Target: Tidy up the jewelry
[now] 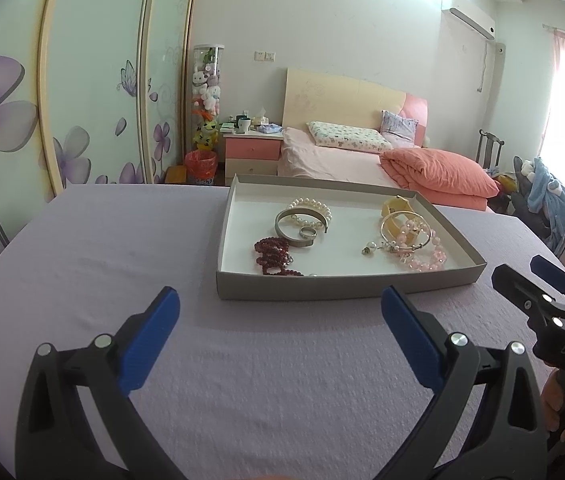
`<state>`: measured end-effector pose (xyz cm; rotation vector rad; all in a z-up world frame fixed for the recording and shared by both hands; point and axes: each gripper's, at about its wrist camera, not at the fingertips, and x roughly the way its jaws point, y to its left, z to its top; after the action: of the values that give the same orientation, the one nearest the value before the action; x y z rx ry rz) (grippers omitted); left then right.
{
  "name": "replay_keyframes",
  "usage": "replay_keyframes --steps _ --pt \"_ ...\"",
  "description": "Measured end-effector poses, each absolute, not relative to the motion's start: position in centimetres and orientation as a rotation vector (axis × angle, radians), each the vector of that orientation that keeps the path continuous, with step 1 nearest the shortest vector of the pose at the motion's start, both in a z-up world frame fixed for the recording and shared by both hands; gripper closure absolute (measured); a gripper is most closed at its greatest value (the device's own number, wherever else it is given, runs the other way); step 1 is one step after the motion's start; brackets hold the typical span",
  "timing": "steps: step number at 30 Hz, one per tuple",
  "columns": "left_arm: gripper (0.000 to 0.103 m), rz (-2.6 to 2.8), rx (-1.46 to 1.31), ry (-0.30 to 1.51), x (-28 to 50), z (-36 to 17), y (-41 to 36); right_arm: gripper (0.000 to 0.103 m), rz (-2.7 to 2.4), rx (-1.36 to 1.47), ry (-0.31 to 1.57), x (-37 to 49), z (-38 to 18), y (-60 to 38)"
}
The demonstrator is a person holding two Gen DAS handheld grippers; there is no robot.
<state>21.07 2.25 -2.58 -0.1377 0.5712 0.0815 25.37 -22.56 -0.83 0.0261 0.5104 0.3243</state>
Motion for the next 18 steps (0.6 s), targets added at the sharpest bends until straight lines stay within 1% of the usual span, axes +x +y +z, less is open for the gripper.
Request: replay_keyframes --steps 18 --pt "0.002 0.072 -0.135 0.569 21.07 -2.68 1.88 0.001 0.325 0.026 0.508 25.35 -0.8 -22.51"
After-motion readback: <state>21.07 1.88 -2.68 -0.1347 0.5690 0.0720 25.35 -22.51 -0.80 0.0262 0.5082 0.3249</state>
